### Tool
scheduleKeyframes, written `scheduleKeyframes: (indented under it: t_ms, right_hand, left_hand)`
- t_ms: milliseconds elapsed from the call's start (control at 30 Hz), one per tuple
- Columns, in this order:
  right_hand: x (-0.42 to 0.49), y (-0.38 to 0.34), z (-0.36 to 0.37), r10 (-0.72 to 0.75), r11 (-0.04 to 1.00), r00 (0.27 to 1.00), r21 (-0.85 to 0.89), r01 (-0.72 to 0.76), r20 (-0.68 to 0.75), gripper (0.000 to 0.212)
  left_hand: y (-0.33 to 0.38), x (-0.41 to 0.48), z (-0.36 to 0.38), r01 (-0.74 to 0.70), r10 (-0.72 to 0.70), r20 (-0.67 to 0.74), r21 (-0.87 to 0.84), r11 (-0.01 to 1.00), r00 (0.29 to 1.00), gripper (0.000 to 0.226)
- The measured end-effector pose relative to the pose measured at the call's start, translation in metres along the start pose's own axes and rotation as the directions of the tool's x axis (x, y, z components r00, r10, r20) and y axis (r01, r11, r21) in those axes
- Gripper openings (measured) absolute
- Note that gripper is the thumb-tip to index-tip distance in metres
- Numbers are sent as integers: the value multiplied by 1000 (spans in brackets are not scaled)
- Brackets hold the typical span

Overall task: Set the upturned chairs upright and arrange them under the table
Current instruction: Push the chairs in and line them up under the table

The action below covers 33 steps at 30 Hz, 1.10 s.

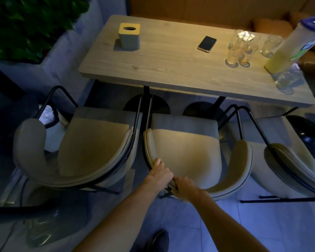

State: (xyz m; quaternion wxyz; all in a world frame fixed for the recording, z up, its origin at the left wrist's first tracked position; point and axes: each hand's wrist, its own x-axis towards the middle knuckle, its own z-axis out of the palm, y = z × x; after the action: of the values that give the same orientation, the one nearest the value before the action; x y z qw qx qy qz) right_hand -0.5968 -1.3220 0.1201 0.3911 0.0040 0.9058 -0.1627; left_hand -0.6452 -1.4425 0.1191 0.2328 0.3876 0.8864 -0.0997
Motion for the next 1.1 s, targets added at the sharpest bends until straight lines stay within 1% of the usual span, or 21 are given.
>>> scheduleKeyframes:
  t_ms: [133, 267, 400, 533, 733, 900, 1000, 1100]
  right_hand:
    - [4, -6, 4, -4, 1000, 1000, -5, 4, -19, 38]
    - [7, -9, 7, -4, 1000, 1000, 4, 4, -4, 41]
    - [11, -10, 9, -24, 1000, 1000, 3, 24, -18, 34]
    - [15, -11, 11, -33, 999, 999, 3, 33, -19, 40]
    - [16, -11, 15, -23, 1000, 999, 10, 23, -42, 42]
    - [18, -9, 15, -21, 1000, 999, 12, 22, -44, 40]
    - [18, -8, 13, -29, 1000, 999, 10, 29, -26, 41]
    - [17, -7, 12, -39, 999, 999, 1, 39, -29, 36]
  left_hand:
    - [-5, -5, 3, 9, -9, -5, 23, 1000, 1000, 12]
    - [-8, -8, 9, 16, -16, -15, 24, 1000, 1000, 12]
    - [-11, -10, 11, 17, -17, -23, 23, 1000, 1000, 15]
    - [-18, -11, 13, 3, -3, -24, 9, 1000, 1000, 16]
    - [-24, -8, 14, -39, 39, -18, -16, 999, 999, 19]
    - [-26, -11, 10, -57, 56, -15, -42, 997, 998, 9]
    - [-25, -13, 9, -44, 43, -17, -50, 998, 999, 7]
    - [-20, -16, 6, -17, 17, -17, -41, 999, 1000, 3]
